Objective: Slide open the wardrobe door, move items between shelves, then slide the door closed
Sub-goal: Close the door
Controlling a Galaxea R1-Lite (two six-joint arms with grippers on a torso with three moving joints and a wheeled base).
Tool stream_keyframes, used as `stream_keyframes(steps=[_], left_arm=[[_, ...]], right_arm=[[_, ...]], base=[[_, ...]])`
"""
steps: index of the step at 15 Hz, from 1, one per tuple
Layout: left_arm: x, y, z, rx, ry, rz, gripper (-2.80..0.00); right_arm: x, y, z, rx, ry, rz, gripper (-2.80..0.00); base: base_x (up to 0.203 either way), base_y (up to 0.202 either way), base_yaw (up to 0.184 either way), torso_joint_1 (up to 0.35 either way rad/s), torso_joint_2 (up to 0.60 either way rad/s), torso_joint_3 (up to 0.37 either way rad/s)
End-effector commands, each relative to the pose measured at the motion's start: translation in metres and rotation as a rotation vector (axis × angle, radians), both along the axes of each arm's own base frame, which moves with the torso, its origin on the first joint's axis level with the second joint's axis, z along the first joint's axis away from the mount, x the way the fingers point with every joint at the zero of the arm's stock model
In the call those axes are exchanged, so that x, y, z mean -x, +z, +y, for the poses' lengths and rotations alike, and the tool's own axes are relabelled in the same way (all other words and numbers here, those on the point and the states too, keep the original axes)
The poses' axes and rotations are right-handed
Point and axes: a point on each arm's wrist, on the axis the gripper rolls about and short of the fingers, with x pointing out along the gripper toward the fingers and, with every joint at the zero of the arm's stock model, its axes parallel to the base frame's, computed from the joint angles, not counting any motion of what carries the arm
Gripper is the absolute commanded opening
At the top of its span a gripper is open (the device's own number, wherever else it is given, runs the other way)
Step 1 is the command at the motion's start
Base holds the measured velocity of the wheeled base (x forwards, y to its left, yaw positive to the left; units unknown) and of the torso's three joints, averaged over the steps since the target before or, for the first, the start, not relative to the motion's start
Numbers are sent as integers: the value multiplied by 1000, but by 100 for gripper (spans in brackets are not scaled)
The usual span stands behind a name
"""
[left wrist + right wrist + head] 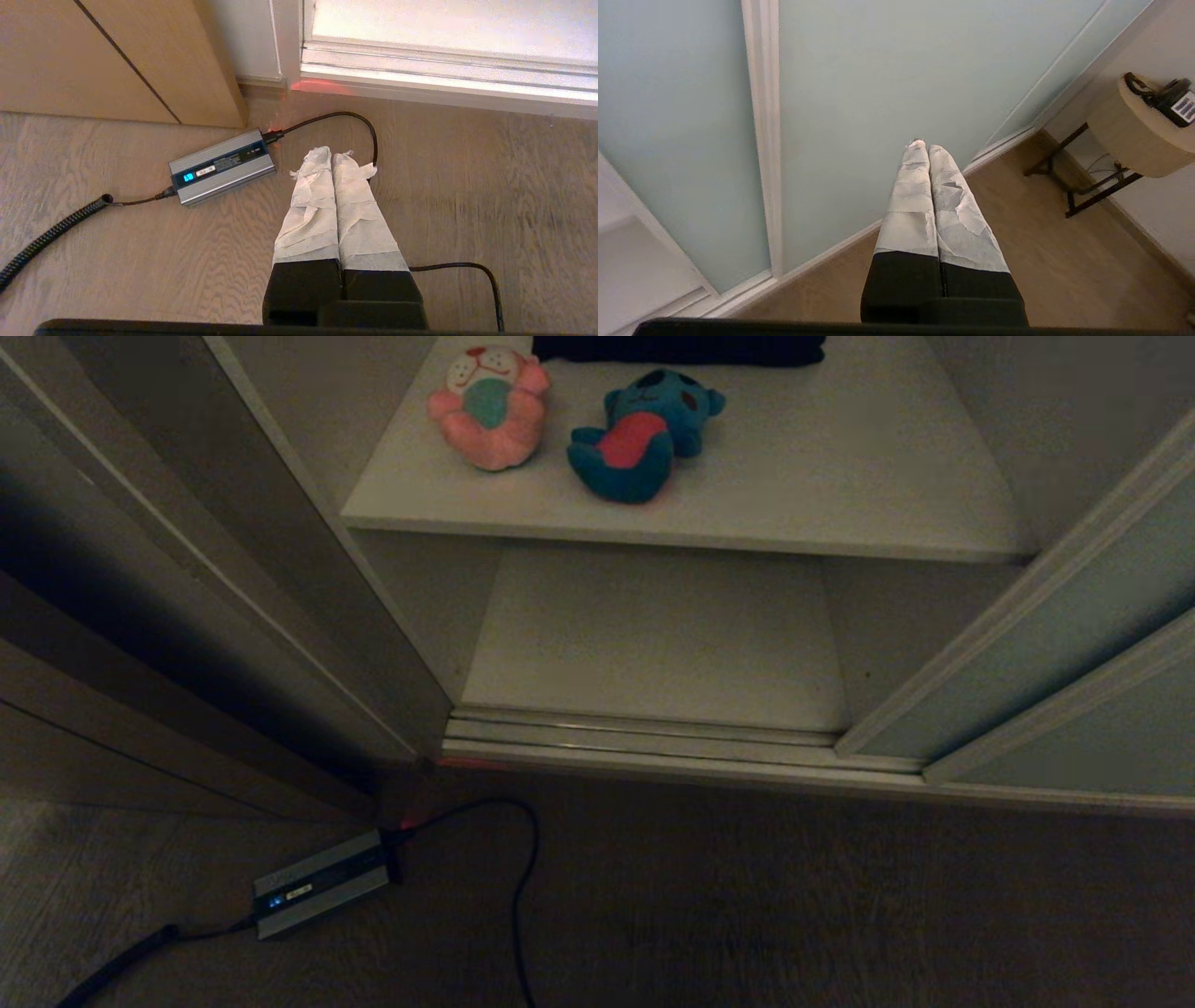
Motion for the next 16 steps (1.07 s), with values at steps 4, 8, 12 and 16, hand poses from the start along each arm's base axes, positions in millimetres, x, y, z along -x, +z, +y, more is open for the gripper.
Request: stream_keyframes(steps=[4,8,12,16], left_arm=[[0,0,0,0,0,2,-280],[0,0,0,0,2,2,-280],[0,0,0,0,0,2,-280],[0,0,0,0,0,2,-280]], right_arm=[[-20,8,22,84,-42,23,-280],[-49,11,36,166,-157,99,-280],[-65,12,37,224,-228,160,-280],[-74,12,28,243,-291,220,-280]], base=[[0,0,0,0,0,0],[0,0,0,0,0,0],[0,0,0,0,0,0],[0,0,0,0,0,0]])
